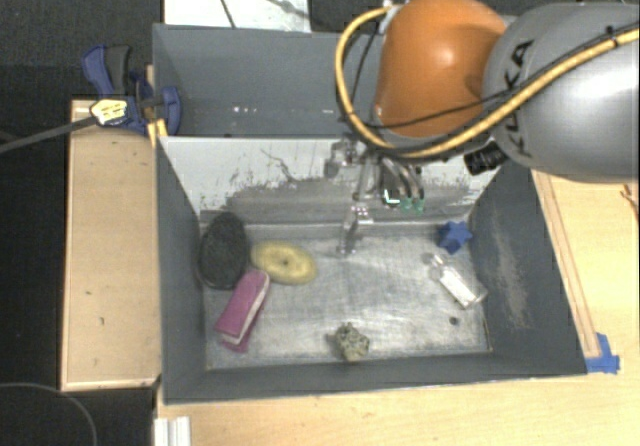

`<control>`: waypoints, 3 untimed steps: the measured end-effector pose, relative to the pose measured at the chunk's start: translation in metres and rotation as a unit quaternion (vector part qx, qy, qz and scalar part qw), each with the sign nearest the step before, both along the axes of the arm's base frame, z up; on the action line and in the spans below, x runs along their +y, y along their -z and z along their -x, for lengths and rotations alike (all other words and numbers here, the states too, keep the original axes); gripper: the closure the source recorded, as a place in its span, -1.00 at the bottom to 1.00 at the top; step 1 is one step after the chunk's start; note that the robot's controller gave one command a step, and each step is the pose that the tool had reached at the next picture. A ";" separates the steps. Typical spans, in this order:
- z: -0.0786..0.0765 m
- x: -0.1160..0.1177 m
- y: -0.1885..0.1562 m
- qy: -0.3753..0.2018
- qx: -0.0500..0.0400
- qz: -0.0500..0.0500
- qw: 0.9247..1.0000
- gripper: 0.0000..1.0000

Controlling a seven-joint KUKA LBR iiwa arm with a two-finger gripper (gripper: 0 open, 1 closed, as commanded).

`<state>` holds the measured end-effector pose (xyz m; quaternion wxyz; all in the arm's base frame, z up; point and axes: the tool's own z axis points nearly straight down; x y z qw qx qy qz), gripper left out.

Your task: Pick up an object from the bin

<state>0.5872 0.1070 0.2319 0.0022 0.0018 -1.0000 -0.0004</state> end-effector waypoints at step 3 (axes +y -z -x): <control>0.002 0.144 0.155 0.023 -0.003 -0.001 1.000 1.00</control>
Offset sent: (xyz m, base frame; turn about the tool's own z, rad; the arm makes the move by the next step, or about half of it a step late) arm -0.0035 0.0640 -0.0314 0.0273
